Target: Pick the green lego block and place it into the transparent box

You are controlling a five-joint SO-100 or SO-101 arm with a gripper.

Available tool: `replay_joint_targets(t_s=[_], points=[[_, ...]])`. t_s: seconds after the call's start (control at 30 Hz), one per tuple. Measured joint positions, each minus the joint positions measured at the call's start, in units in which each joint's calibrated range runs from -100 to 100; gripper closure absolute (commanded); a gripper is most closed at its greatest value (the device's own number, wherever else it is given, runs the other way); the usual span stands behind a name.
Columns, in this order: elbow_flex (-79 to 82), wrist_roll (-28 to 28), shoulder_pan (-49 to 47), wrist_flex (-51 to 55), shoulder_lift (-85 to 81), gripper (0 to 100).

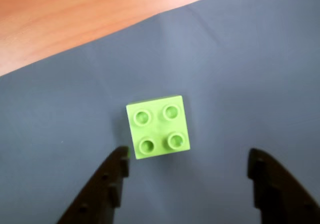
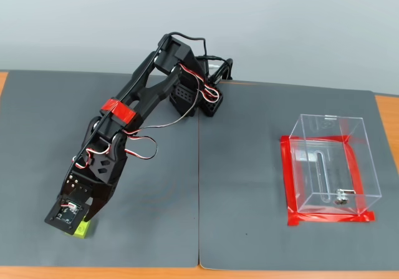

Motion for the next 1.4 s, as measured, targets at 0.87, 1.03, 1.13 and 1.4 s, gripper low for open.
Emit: replay_joint_targets(t_s=[0.87, 1.03, 1.13, 1.4], points=[[3.0, -0.1, -1.3, 0.0, 0.0, 63], [3.0, 0.0, -1.3, 0.0, 1.7, 63], [3.0, 0.1, -1.3, 0.0, 2.7, 63], [3.0, 1.9, -1.3, 0.0, 3.1, 63]])
